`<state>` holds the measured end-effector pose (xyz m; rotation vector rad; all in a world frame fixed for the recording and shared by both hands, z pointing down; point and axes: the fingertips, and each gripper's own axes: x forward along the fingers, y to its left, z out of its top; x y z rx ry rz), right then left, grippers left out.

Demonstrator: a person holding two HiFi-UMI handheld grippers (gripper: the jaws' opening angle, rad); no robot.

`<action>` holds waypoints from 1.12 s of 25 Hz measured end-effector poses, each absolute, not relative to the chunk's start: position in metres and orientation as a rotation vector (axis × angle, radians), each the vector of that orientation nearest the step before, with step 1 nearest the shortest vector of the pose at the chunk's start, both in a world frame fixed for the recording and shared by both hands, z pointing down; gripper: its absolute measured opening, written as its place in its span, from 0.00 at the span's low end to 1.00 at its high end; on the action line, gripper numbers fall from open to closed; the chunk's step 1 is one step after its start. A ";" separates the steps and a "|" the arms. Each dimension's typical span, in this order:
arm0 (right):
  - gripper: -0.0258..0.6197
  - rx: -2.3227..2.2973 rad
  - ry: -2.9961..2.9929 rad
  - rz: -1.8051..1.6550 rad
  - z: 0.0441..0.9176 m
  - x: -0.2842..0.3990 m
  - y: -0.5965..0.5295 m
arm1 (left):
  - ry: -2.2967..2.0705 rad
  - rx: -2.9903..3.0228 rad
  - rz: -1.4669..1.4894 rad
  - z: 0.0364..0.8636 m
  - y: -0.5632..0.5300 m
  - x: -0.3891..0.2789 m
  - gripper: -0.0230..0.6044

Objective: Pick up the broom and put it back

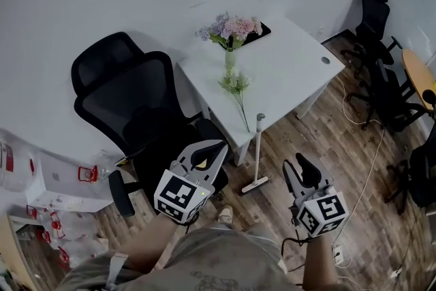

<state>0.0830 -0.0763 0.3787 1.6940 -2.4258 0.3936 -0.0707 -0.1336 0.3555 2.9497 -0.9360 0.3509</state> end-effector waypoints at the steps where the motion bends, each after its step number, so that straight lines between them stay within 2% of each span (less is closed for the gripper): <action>1: 0.28 1.686 -2.425 0.407 0.382 0.084 -0.081 | -0.943 2.940 0.356 0.358 -0.137 -0.070 0.06; 15: 0.29 1.617 -2.502 0.534 0.407 0.111 -0.157 | -1.078 2.845 0.430 0.379 -0.185 -0.056 0.06; 28: 0.36 1.411 -2.491 0.681 0.515 0.086 -0.226 | -1.059 2.731 0.525 0.446 -0.232 -0.041 0.06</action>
